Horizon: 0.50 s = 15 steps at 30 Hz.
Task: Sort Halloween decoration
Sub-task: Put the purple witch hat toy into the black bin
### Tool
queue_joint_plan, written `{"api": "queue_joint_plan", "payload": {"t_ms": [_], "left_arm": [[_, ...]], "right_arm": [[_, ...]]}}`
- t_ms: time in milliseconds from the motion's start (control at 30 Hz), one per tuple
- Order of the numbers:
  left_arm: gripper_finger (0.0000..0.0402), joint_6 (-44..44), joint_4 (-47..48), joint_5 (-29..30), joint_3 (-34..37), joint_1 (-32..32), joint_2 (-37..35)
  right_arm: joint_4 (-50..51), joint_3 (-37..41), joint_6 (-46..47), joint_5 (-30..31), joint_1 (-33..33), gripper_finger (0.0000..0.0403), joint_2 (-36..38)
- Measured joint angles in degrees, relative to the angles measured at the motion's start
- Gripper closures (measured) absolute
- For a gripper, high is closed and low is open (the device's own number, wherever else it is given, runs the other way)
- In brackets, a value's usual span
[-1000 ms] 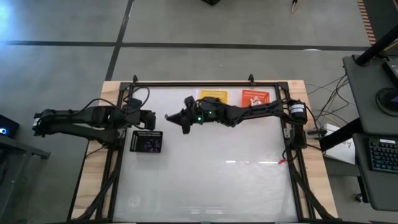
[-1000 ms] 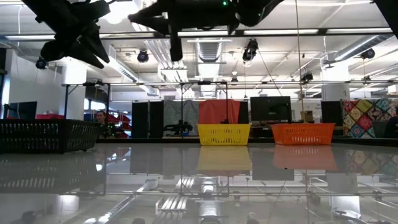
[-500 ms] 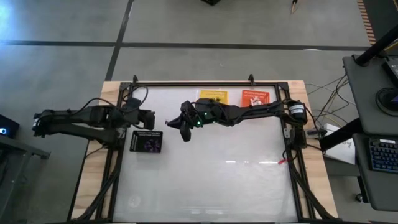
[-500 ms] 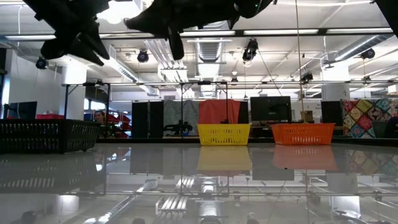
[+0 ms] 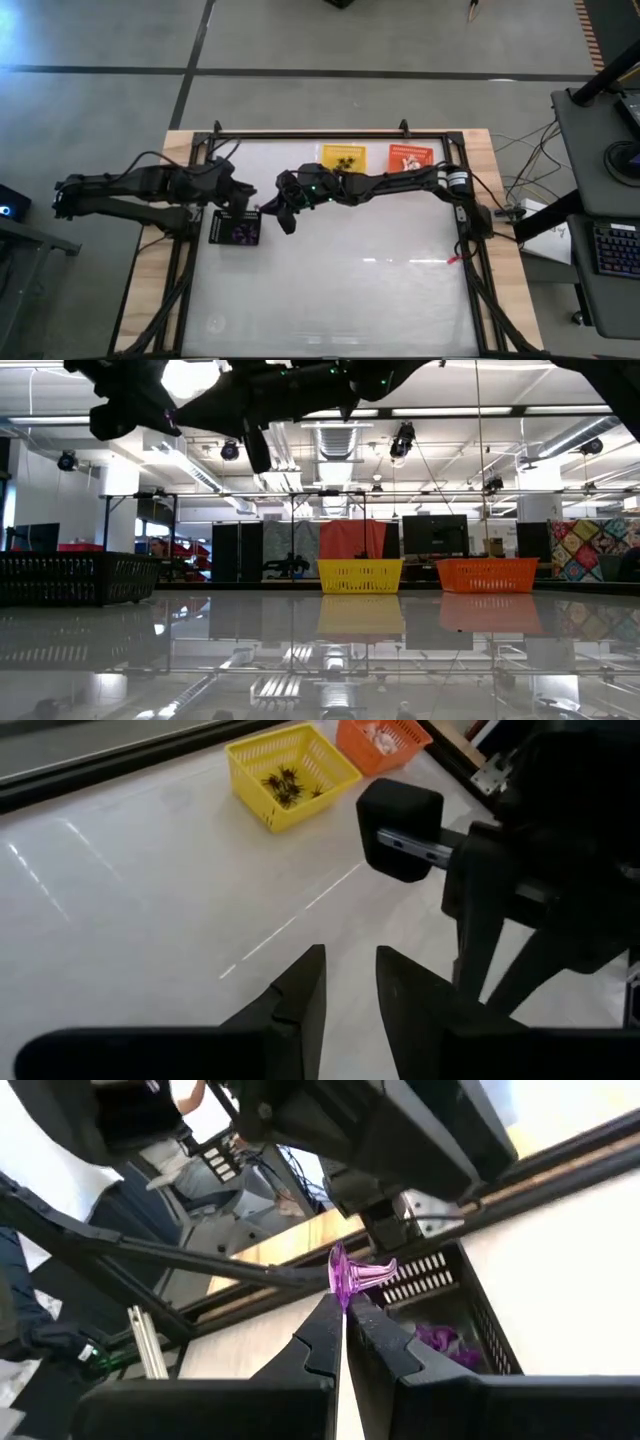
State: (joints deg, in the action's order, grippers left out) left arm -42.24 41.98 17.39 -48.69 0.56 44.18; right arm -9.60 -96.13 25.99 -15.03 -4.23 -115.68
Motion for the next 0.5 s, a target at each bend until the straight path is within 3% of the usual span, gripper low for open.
{"api": "queue_joint_plan", "payload": {"t_ms": [100,300,500], "left_arm": [[0.0329,0.1,0.5,-0.4,-0.1,0.0,-0.4],[0.0329,1.3,0.6,-7.4,-0.1,0.0,-0.4],[0.0327,1.5,1.2,-7.9,-0.1,0.0,-0.8]], "right_arm": [[1.1,-1.1,-0.3,0.0,-0.4,0.0394,0.0],[3.1,-2.8,0.4,0.0,-0.9,0.0394,-1.5],[3.8,-3.1,0.5,-0.2,-0.8,0.0394,-2.2]]}}
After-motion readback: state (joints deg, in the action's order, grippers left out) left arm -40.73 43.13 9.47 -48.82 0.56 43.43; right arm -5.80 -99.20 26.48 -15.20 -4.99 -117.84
